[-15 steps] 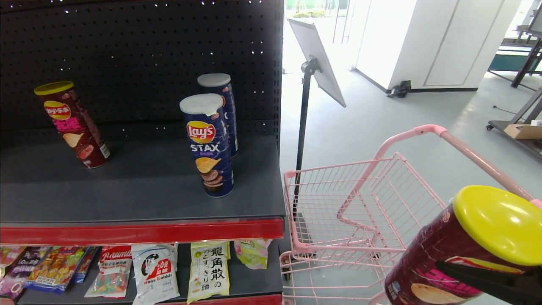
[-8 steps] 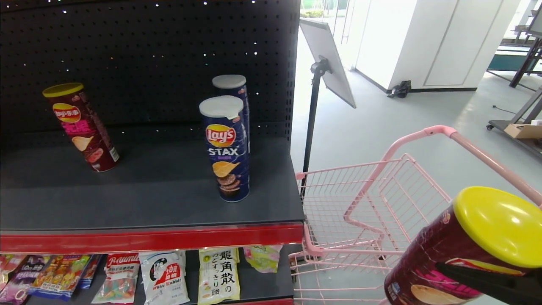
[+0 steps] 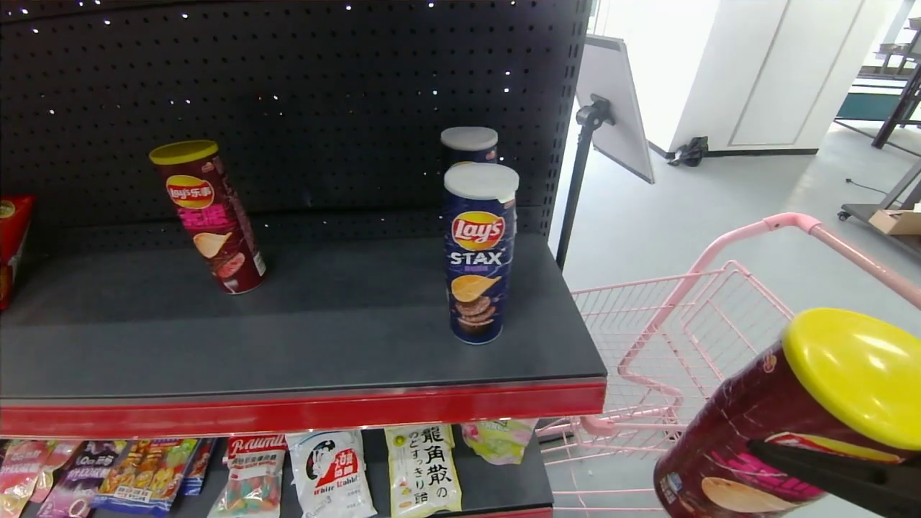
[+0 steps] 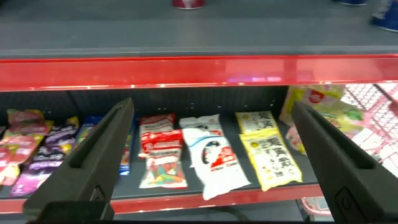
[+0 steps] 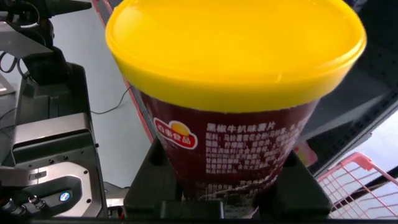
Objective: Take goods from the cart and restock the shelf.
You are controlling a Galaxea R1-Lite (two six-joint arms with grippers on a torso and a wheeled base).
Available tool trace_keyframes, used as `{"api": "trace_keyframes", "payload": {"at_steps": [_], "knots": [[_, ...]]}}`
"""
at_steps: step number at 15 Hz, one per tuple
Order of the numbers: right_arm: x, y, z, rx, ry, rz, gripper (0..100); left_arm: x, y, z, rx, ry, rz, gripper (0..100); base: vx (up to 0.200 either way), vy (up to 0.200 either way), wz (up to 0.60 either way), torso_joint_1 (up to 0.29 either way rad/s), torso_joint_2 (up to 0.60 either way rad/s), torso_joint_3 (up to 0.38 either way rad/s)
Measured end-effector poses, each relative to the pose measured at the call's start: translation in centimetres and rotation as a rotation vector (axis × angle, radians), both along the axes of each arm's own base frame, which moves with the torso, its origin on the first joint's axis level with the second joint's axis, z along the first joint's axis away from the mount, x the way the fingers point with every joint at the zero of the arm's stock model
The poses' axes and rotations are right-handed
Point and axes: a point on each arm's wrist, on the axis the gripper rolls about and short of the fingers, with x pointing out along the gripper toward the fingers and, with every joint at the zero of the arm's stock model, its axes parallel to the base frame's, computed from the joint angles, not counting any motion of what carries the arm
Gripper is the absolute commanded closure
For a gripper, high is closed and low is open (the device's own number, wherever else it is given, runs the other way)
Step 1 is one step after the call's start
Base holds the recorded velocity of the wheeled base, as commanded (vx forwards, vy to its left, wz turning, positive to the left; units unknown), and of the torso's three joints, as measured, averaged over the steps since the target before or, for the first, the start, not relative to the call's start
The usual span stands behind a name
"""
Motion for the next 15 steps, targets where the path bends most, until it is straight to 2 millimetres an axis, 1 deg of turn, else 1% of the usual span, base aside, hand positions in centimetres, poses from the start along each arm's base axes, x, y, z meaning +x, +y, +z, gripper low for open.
{"api": "trace_keyframes", "payload": {"at_steps": [15], "knots": [[0.22, 0.01, -0.16, -0.006, 0.010, -0.017, 100, 0.00, 0.00, 0.01, 0.000, 0.000, 0.000, 0, 0.000, 0.200, 0.00, 0.002, 0.00, 0.002]]}}
